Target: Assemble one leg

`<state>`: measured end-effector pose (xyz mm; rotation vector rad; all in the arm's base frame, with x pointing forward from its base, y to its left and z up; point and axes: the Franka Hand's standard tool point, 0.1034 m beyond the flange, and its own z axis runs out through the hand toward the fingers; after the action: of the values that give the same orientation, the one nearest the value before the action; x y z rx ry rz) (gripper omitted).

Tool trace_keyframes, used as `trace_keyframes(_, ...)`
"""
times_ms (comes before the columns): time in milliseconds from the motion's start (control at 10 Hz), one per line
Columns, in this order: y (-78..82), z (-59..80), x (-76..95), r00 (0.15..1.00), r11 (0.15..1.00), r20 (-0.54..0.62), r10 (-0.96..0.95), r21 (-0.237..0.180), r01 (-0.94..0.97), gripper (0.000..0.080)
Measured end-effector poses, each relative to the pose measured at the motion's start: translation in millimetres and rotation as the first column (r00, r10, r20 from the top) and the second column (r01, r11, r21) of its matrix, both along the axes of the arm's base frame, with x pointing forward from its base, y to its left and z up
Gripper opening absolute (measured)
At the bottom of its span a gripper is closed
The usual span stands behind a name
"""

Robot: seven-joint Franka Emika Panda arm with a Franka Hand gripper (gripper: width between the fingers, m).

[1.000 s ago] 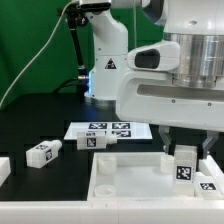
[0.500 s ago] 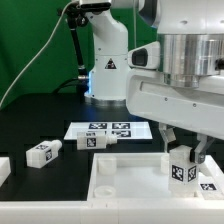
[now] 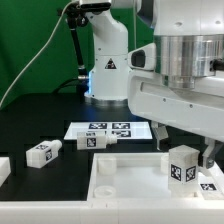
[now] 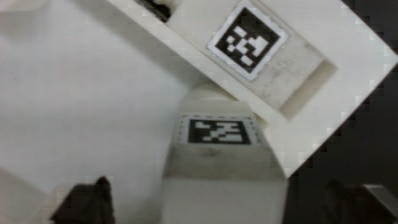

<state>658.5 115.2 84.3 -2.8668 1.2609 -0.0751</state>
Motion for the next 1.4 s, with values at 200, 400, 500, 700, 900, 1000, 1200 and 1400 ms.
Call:
trace_keyframes(200, 6.5, 2.3, -0.3, 0.97, 0.968, -0.013, 0.243, -0.064, -0.243, 0.0642)
trace_keyframes(400, 2.1, 1.3, 0.4, 0.935, 0.933, -0.021, 0.354, -0.068, -0.354, 0.0648)
trace_keyframes(500, 2.5, 1.2, 0.2, 0.916, 0.914, -0.025, 0.4, -0.069, -0.4, 0.0649)
trace_keyframes(700, -1.4, 1.2, 0.8, 0.814, 0.81, -0.043, 0.58, -0.072, -0.582, 0.0649)
trace_keyframes(900, -3.2, 1.5, 1.3, 0.663, 0.659, -0.063, 0.746, -0.072, -0.749, 0.0649)
trace_keyframes(1000, -3.8, 1.7, 1.9, 0.565, 0.561, -0.071, 0.822, -0.071, -0.825, 0.0649)
trace_keyframes(1200, -3.3, 1.8, 1.8, 0.433, 0.429, -0.083, 0.897, -0.066, -0.901, 0.0649)
trace_keyframes(1400, -3.4, 1.6, 1.7, 0.324, 0.32, -0.093, 0.941, -0.062, -0.945, 0.0649)
